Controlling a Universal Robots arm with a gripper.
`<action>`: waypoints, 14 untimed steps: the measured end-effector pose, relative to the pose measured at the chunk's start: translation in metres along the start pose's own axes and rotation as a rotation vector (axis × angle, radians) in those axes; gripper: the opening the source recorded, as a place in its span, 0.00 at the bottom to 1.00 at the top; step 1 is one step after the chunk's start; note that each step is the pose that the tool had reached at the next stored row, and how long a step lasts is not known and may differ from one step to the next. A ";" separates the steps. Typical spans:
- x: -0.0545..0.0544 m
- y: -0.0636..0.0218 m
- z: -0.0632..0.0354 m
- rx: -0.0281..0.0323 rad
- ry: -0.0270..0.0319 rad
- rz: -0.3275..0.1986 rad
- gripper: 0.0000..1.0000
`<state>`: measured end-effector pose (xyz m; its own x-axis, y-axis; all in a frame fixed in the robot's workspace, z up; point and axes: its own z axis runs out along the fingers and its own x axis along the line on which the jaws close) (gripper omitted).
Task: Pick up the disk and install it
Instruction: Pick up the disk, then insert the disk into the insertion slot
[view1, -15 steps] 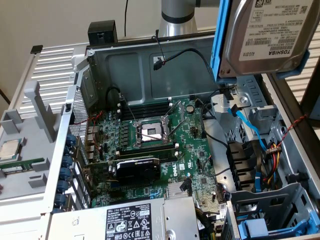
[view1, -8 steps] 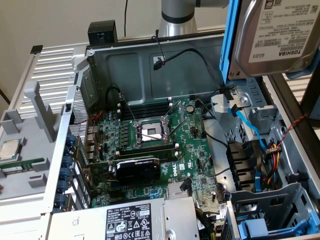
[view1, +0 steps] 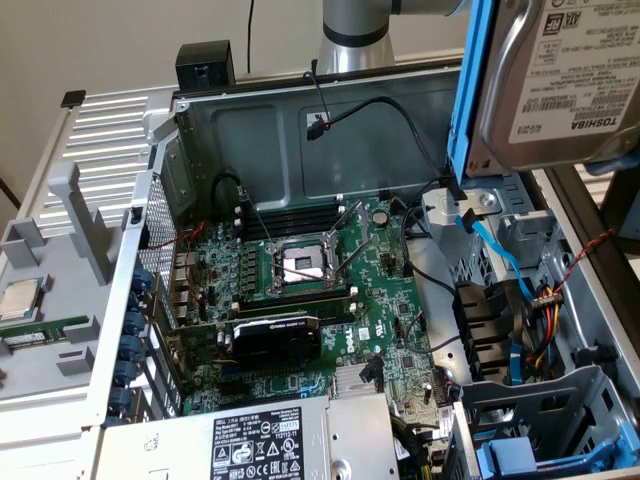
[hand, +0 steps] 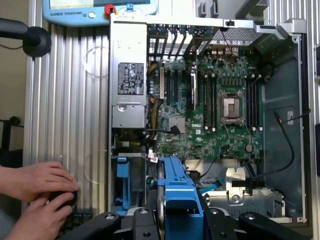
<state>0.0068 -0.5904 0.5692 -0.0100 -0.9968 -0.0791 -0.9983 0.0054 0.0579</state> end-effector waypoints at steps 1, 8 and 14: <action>0.001 -0.0012 -0.0001 0.0001 -0.0002 0.000 0.37; 0.002 -0.0129 -0.0009 0.0001 -0.0001 0.001 0.37; 0.002 -0.0134 -0.0008 0.0001 -0.0001 0.001 0.37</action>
<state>0.0202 -0.5928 0.5691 -0.0112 -0.9968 -0.0792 -0.9983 0.0067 0.0579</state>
